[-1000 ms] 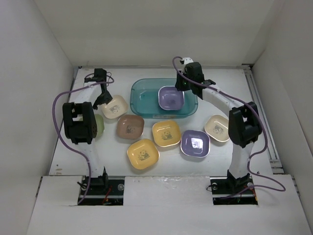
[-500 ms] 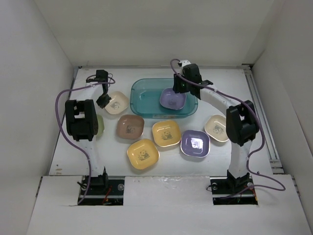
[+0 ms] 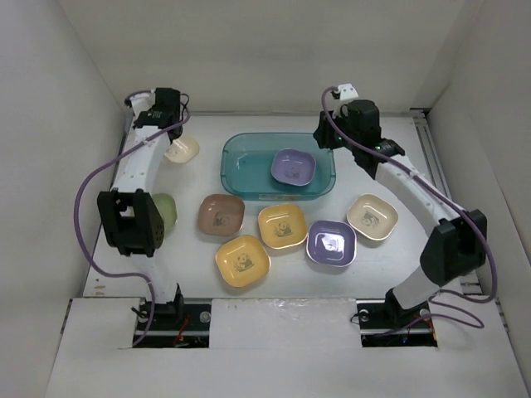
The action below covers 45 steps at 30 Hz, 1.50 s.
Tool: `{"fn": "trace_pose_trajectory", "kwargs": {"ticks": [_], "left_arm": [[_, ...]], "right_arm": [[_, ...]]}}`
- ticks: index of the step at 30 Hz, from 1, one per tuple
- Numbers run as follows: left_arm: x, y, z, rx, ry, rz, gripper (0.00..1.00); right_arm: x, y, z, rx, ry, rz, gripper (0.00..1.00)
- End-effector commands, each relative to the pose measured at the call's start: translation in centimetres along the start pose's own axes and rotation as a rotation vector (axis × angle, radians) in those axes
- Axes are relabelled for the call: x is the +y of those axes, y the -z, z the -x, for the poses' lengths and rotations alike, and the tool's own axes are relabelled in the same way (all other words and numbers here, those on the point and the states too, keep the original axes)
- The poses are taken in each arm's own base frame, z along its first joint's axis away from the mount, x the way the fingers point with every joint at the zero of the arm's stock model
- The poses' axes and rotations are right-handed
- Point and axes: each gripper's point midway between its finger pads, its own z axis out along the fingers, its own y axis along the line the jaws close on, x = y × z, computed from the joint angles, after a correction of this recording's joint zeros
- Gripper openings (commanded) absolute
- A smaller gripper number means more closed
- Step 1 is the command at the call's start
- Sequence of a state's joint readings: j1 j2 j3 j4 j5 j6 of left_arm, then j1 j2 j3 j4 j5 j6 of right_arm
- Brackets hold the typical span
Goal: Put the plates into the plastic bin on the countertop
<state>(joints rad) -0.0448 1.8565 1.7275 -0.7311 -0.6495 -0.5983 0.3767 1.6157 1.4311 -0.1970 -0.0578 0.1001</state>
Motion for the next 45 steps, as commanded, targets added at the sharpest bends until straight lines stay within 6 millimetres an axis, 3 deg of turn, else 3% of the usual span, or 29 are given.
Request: {"fn": "trace_pose_trajectory", "kwargs": {"ticks": [1,2,3,4,5,6,7,8,9,11,13,14,15,16,17,19,24,27,28,30,35,36,37,38,42,45], "left_arm": [[0.1,9.3,7.8,-0.242,0.122,-0.113,0.0],[-1.2,10.9,8.0,-0.253,0.111,-0.164,0.0],[-1.5,12.2,8.7,-0.274,0.121,-0.196,0.0],[-2.5,13.0,8.9,-0.278,0.117,-0.244,0.0],[-4.0,15.1,8.8,-0.267,0.067,-0.373,0.0],[-5.1,15.8,8.5,-0.258,0.031,-0.455,0.0],[-7.1,17.3,9.1,-0.278,0.022,-0.586,0.0],[-9.2,19.6,8.0,-0.24,-0.031,-0.773,0.0],[-10.6,20.0,6.4,-0.219,-0.085,-0.844,0.0],[-12.4,21.7,5.7,-0.206,-0.117,-0.988,0.0],[-15.9,22.2,1.8,-0.131,-0.24,-1.111,0.0],[-16.4,23.3,1.0,-0.122,-0.273,-1.155,0.0],[-18.1,22.8,-1.3,-0.086,-0.328,-1.177,0.0],[-19.5,24.4,-4.0,-0.058,-0.396,-1.233,0.0],[-20.6,25.1,-5.0,-0.065,-0.422,-1.248,0.0],[-23.0,25.1,-8.7,-0.025,-0.478,-1.259,0.0],[-25.8,23.2,-11.9,0.071,-0.453,-1.284,0.0],[-26.7,22.3,-15.3,0.129,-0.498,-1.286,0.0],[-27.0,21.9,-15.7,0.132,-0.5,-1.283,0.0],[-27.6,21.3,-17.1,0.15,-0.515,-1.278,0.0],[-28.3,19.8,-17.9,0.156,-0.511,-1.239,0.0],[-28.5,19.7,-18.0,0.16,-0.513,-1.237,0.09],[-28.6,19.2,-18.5,0.171,-0.519,-1.229,0.09],[-28.4,19.1,-18.7,0.179,-0.524,-1.223,0.29],[-28.5,19.3,-18.2,0.156,-0.501,-1.226,0.62],[-28.1,20.6,-16.5,0.121,-0.481,-1.24,0.66]], "right_arm": [[-1.4,3.5,1.3,-0.052,0.043,-0.025,0.47],[-1.6,4.2,1.3,-0.059,0.043,-0.039,0.49],[-1.9,4.7,-0.2,-0.031,0.05,-0.051,0.49],[-1.9,6.4,0.0,-0.04,0.05,-0.061,0.51],[-2.4,7.3,-0.4,-0.033,0.049,-0.093,0.51],[-3.0,7.8,-2.2,0.004,0.048,-0.118,0.52],[-3.0,9.7,-1.9,-0.019,0.049,-0.132,0.54],[-3.2,10.6,-2.8,-0.005,0.048,-0.144,0.54],[-4.1,11.2,-4.6,0.019,0.043,-0.168,0.56],[-4.7,13.9,-5.1,-0.002,0.053,-0.186,0.59],[-5.6,16.3,-6.7,0.022,0.052,-0.189,0.6],[-5.7,16.9,-6.5,0.004,0.048,-0.19,0.6],[-5.9,17.8,-7.8,0.045,0.052,-0.193,0.6],[-5.5,18.4,-8.4,0.052,0.051,-0.173,0.6],[-5.3,18.7,-9.9,0.079,0.048,-0.162,0.61],[-4.7,20.2,-11.2,0.081,0.015,-0.151,0.61],[-4.0,21.9,-15.3,0.156,-0.007,-0.143,0.61],[-3.3,22.3,-18.2,0.21,-0.05,-0.134,0.62],[-2.5,22.3,-17.8,0.192,-0.048,-0.103,0.73],[-2.2,22.5,-18.5,0.2,-0.112,-0.144,0.73],[-1.6,21.7,-22.9,0.3,-0.155,-0.158,0.73],[-1.2,21.5,-24.3,0.341,-0.154,-0.148,0.73],[-1.1,21.2,-24.1,0.33,-0.161,-0.15,0.73],[-1.2,21.1,-25.2,0.358,-0.163,-0.164,0.73],[-0.7,20.0,-26.6,0.38,-0.204,-0.185,0.73],[-0.8,19.8,-28.2,0.416,-0.197,-0.205,0.73]]}}
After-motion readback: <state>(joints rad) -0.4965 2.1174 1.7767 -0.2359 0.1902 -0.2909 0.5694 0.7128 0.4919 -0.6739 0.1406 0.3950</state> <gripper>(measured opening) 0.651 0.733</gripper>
